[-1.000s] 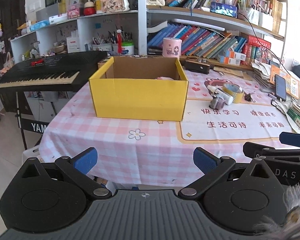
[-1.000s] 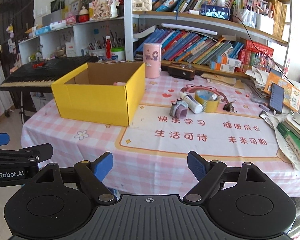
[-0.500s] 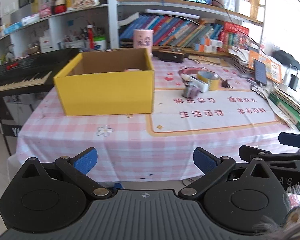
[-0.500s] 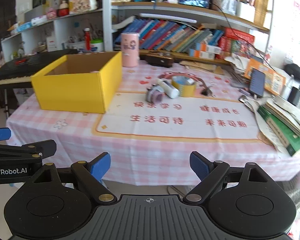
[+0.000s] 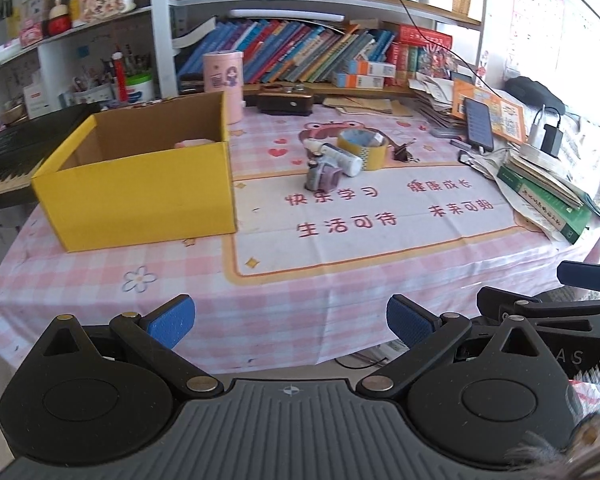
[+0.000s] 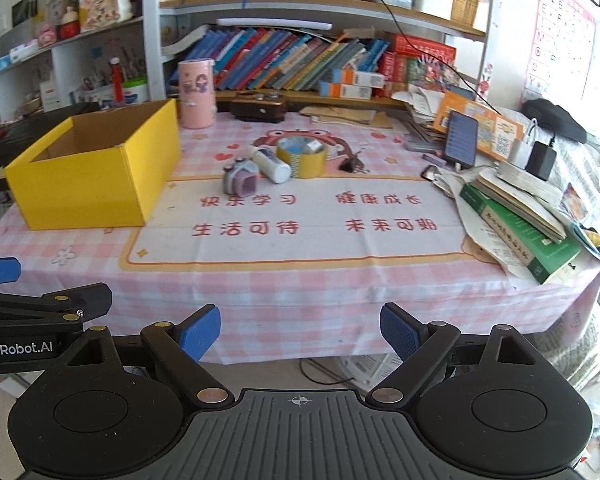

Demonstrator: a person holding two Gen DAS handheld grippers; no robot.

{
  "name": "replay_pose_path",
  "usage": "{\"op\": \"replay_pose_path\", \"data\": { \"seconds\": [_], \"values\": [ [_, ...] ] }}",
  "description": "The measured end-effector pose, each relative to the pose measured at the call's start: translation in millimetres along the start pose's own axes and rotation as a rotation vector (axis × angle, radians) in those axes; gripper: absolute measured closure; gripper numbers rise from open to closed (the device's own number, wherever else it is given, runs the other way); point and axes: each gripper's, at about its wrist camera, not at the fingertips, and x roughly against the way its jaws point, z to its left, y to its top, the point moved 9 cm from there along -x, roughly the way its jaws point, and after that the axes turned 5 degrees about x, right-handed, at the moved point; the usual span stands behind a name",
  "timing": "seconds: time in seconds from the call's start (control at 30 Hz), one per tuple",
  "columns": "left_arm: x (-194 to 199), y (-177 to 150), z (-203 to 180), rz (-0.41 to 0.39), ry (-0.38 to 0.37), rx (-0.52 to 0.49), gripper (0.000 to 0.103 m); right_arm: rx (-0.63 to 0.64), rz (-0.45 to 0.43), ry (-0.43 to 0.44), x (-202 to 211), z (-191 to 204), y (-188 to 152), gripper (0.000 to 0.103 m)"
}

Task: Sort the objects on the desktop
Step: 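Withdraw both open tools from the box back toward the remaining objects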

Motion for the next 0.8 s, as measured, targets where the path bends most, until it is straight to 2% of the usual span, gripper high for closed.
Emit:
{"op": "replay_pose_path", "data": {
  "seconds": [0.4, 0.8],
  "values": [
    [-35, 21, -35, 0.02, -0.036, -0.033, 0.0, -0.032, 0.03, -0.042, -28, -38, 11, 0.011],
    [-77, 54, -52, 0.027, 0.014, -0.009, 0.0, -0.021, 0.032, 0.019, -73, -62, 44, 0.011]
  ]
}}
